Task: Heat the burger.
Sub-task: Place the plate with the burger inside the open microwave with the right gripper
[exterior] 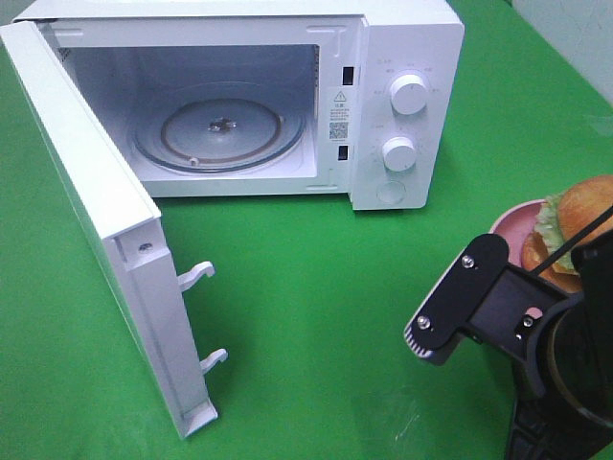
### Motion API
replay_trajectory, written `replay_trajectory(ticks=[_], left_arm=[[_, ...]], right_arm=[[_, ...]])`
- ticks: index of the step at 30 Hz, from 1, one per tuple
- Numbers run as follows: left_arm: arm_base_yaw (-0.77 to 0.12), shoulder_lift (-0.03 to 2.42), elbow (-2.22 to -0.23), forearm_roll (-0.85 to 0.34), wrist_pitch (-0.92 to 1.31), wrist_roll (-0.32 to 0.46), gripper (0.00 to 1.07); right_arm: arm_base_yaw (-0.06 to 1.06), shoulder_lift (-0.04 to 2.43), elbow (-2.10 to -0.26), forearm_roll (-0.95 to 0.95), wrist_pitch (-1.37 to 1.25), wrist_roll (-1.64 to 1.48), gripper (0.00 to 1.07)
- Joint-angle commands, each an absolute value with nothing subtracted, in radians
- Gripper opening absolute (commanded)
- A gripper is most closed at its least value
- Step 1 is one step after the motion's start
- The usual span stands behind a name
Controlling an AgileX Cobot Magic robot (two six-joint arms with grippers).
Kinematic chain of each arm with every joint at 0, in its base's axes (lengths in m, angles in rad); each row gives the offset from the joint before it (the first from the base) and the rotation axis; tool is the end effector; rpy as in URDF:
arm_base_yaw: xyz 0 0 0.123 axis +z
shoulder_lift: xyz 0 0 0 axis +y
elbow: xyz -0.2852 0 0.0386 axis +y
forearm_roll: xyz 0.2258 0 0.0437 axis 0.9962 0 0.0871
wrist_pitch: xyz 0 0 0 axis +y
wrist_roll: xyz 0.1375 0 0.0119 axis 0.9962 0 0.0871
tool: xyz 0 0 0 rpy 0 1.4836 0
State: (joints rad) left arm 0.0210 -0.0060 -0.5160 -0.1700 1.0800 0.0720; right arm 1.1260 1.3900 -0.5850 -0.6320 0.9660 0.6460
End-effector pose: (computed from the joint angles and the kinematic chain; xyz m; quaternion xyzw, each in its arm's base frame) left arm 0.0109 -0.0204 0.2491 0.0267 0.8490 -0.0604 0.5242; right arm 0.1352 0.1277 0.1574 -0.4110 0.8764 -0.1967 0.1560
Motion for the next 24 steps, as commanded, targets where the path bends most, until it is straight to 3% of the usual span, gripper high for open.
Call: replay_trajectory(ticks=[1,7,24], left_arm=[[0.022,-0.010,-0.515,-0.176,1.065,0.075,0.98],[0.022,-0.010,-0.515,-0.176,1.065,0.075,0.98],[0.022,-0.010,-0.515,-0.176,1.065,0.075,0.98]], right_arm=[[1.166,1.383,-0.584,-0.689,1.005,0.662,0.00],[1.237,1.385,-0.584,-0.696,1.003,0.645,0.00],[1.236,1.385,-0.584,-0.744,0.951,0.492,0.00]])
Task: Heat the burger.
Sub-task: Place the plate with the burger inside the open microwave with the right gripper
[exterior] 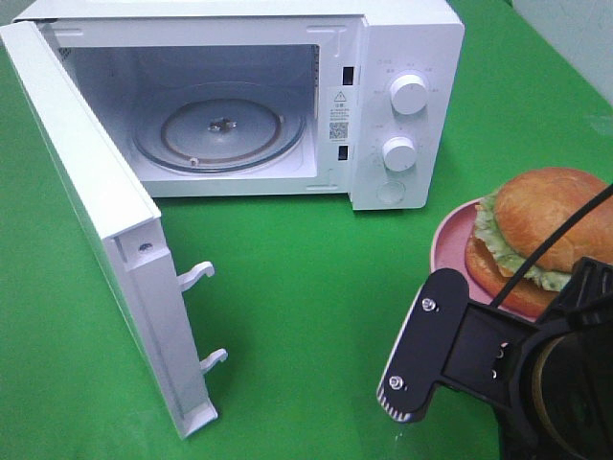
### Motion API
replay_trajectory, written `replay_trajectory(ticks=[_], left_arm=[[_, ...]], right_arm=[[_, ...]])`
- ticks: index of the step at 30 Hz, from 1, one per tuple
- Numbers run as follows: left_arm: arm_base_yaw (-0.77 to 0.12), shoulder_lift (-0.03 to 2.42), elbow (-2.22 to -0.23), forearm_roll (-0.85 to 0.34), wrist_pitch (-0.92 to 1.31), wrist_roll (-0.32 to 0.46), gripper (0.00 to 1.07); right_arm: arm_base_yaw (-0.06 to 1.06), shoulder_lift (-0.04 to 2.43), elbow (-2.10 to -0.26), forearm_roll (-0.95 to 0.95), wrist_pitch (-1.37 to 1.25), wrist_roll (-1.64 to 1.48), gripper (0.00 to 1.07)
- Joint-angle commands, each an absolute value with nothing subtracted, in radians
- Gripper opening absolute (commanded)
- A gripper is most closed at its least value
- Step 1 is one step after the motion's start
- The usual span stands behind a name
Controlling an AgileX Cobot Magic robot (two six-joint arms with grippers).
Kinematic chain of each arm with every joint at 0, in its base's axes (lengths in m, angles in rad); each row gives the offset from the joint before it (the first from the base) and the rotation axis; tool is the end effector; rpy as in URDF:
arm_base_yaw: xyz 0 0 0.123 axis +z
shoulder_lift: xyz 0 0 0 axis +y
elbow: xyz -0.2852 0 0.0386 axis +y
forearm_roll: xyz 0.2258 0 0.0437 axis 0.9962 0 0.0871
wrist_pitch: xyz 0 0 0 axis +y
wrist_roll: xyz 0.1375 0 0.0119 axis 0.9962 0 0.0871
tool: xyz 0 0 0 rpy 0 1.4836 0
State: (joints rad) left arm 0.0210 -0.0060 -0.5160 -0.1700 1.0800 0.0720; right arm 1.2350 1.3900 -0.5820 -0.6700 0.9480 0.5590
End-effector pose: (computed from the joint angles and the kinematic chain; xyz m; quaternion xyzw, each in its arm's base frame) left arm 0.0109 -0.0204 0.2491 0.0267 0.8490 -0.0604 0.5242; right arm 0.1240 0.1439 0.1583 -0.5058 0.8221 -0.1967 0.1722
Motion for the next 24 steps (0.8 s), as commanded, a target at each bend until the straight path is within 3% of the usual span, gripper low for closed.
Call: replay_trajectory(ticks=[1,8,24], left_arm=[[0.022,-0.010,-0.515,-0.176,1.065,0.075,0.98],[0.022,-0.010,-0.515,-0.176,1.065,0.075,0.98],[0.022,-0.010,-0.515,-0.176,1.065,0.075,0.98]], right_arm=[[1.236,1.385,-0.584,-0.763,0.930,0.454,0.00],[1.236,1.385,-0.584,-0.861,0.865,0.342,0.00],[1.226,1.385,-0.584,-0.860,0.730,0.062,0.00]])
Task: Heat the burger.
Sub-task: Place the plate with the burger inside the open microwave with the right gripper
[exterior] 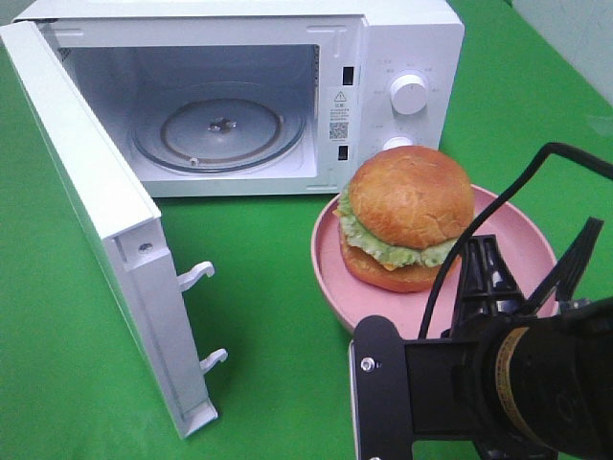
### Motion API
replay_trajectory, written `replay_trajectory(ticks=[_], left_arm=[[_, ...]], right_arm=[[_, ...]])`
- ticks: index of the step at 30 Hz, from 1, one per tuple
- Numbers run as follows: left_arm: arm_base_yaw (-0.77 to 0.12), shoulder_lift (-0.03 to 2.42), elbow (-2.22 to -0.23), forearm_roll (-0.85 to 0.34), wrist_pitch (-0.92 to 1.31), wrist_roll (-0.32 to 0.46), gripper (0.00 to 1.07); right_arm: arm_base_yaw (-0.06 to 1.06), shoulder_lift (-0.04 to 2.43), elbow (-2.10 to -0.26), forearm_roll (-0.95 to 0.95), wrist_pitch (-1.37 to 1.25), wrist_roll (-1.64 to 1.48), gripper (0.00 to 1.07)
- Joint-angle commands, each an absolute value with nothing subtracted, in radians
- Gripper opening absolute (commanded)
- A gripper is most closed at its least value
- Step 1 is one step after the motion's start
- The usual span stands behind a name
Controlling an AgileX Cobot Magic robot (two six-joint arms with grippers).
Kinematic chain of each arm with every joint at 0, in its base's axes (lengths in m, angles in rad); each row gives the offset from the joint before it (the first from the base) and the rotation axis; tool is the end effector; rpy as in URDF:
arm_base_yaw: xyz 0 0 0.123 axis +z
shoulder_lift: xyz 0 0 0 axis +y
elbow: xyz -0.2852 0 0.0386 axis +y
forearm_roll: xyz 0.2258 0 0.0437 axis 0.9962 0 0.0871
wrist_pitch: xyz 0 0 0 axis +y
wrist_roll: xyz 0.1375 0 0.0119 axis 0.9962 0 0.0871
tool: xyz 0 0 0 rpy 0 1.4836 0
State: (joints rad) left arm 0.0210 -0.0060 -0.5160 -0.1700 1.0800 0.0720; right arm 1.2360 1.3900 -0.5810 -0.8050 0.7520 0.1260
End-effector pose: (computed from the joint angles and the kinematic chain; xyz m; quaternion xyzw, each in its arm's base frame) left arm 0.0109 -0.0204 0.2491 0.0267 0.8490 -0.0604 0.5242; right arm 0.1321 0.1727 0.1616 -0.7161 0.6373 -0.1903 0.2117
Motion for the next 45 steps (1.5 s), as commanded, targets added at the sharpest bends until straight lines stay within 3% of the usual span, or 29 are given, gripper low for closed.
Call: replay_trajectory(ticks=[1,22,36,45], left_arm=[[0.022,-0.010,-0.515,-0.176,1.065,0.075,0.98],[0.022,-0.010,-0.515,-0.176,1.065,0.075,0.98],[0.022,-0.010,-0.515,-0.176,1.065,0.075,0.98],[0.022,-0.010,-0.515,-0.176,1.065,0.075,0.98]], right_arm=[[1.196,1.385,-0.584,-0.852,0.697,0.025,0.00],[0.906,1.385,-0.591,-0.717,0.399,-0.591,0.00],[0.731,1.385,-0.610,-0.476,0.266,-1.068,0.00],[0.687,1.385,-0.638,-0.292,0.187,-1.303,0.00]])
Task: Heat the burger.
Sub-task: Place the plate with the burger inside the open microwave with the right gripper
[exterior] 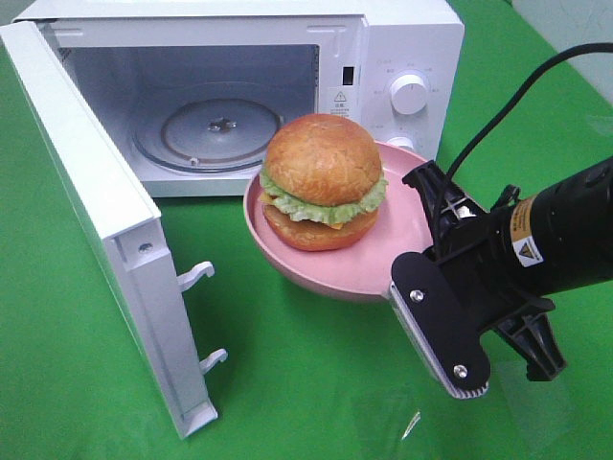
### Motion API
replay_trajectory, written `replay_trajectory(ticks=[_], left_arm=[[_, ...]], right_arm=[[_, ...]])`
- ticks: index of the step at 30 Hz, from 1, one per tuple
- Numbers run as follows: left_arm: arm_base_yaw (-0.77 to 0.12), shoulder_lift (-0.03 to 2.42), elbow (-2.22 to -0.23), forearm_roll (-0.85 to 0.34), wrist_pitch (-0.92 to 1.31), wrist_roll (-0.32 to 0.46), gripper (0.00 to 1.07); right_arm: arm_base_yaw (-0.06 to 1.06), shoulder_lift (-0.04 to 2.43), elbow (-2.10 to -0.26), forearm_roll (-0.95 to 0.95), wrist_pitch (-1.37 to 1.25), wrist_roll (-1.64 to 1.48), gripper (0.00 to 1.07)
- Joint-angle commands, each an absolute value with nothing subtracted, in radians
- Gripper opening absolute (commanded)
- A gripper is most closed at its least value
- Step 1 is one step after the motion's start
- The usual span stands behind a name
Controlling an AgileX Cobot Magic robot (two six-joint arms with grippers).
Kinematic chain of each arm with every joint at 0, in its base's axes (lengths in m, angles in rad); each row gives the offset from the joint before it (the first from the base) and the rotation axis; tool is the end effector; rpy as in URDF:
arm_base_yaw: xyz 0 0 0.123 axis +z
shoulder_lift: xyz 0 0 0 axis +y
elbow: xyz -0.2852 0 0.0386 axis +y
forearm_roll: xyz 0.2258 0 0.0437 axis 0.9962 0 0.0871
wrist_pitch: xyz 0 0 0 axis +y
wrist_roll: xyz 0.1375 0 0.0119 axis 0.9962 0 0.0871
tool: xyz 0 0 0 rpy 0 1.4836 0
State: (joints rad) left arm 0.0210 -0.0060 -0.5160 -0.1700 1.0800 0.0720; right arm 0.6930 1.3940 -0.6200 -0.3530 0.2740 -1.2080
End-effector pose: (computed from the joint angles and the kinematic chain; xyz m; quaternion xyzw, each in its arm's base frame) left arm 0.0109 -0.0204 0.2491 0.0267 0.8490 -0.0604 0.5242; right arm 0.2085 0.1563 0.1726 -0.8495 0.4262 -0.1682 0.2614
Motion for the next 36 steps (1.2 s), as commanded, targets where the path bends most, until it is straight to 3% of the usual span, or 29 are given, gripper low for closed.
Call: replay_trajectory(ticks=[1,15,36], left_arm=[[0.022,-0.010,-0.515,-0.176,1.065,0.075,0.98],[0.022,-0.010,-0.515,-0.176,1.065,0.075,0.98],[0.022,-0.010,-0.515,-0.176,1.065,0.075,0.98]], right_arm=[[0.687,1.385,-0.638,-0.292,0.187,-1.303,0.00],[0.687,1.385,-0.638,-0.039,0.119,-1.575,0.00],[0.687,1.533,-0.714,-0.068,0.089,-1.570,0.00]])
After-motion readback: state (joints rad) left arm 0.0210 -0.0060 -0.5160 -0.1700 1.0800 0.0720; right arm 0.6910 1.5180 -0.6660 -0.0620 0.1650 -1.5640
